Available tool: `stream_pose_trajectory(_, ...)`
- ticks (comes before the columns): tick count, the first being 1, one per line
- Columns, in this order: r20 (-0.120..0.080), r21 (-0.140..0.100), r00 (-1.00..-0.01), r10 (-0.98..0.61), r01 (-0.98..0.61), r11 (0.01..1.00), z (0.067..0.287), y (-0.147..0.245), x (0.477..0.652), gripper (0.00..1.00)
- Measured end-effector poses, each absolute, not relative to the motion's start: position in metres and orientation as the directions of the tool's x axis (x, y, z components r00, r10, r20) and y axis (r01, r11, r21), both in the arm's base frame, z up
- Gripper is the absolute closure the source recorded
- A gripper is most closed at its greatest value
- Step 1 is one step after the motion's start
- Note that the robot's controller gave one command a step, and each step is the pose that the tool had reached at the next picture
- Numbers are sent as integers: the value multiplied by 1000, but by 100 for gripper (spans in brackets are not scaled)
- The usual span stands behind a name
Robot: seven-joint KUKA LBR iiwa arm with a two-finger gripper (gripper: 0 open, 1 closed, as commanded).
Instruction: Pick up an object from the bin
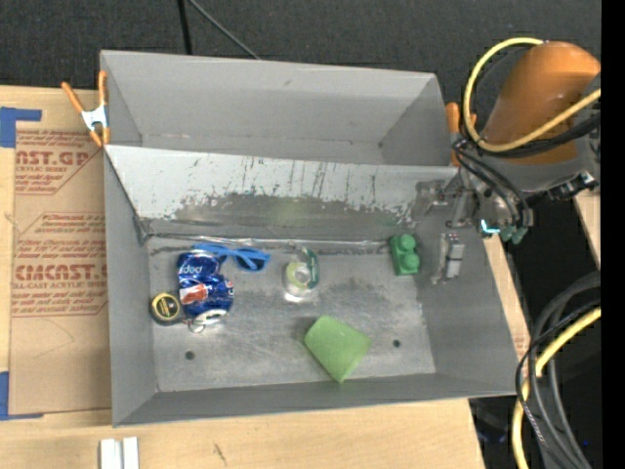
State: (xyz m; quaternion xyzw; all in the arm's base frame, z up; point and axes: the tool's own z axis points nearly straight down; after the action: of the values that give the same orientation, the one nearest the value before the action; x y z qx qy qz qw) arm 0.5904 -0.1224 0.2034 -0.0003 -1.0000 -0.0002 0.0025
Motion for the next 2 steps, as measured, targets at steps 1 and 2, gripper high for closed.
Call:
stream_pose_trajectory(1, 7, 4, -976, -220, -220, 976, 75, -108, 528, 0)
stream_pose_trajectory(2, 0, 4, -999, -38, -38, 999, 110, -6, 502, 0)
